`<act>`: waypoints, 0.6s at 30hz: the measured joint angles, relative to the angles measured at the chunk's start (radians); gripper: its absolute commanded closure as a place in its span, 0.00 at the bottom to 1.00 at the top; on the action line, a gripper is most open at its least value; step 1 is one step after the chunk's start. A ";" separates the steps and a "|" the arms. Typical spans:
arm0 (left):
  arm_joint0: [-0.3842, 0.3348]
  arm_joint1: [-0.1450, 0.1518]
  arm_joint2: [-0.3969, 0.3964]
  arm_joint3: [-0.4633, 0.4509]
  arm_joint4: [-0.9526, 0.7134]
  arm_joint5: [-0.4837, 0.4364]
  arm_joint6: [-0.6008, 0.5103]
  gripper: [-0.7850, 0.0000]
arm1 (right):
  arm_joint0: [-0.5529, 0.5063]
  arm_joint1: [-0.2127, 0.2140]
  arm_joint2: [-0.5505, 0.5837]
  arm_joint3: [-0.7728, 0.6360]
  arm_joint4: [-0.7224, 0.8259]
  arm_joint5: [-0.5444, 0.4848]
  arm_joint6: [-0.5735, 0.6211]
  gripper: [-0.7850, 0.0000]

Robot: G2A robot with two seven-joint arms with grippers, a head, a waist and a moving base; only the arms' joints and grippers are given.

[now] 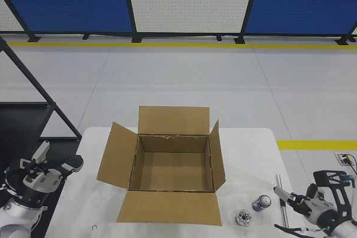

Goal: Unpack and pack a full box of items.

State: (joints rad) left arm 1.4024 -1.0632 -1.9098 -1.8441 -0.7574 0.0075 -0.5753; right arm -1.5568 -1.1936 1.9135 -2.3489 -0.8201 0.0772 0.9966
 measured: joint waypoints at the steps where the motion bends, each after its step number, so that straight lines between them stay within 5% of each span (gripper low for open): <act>1: 0.000 0.000 0.000 0.000 0.000 0.000 0.000 0.00 | 0.000 0.000 0.000 0.000 0.000 0.000 0.000 0.00; 11: 0.001 0.000 0.000 0.000 -0.001 -0.001 0.002 0.00 | -0.002 0.004 -0.010 -0.001 0.012 -0.078 -0.046 0.00; 18: 0.045 -0.007 -0.054 0.027 -0.100 -0.077 -0.025 0.00 | 0.092 0.018 -0.024 -0.001 0.108 -0.129 0.019 0.00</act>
State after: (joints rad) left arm 1.4472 -1.0704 -1.9636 -1.8170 -0.8577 -0.0692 -0.6000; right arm -1.4651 -1.1761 1.8890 -2.3500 -0.7124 -0.0514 1.0154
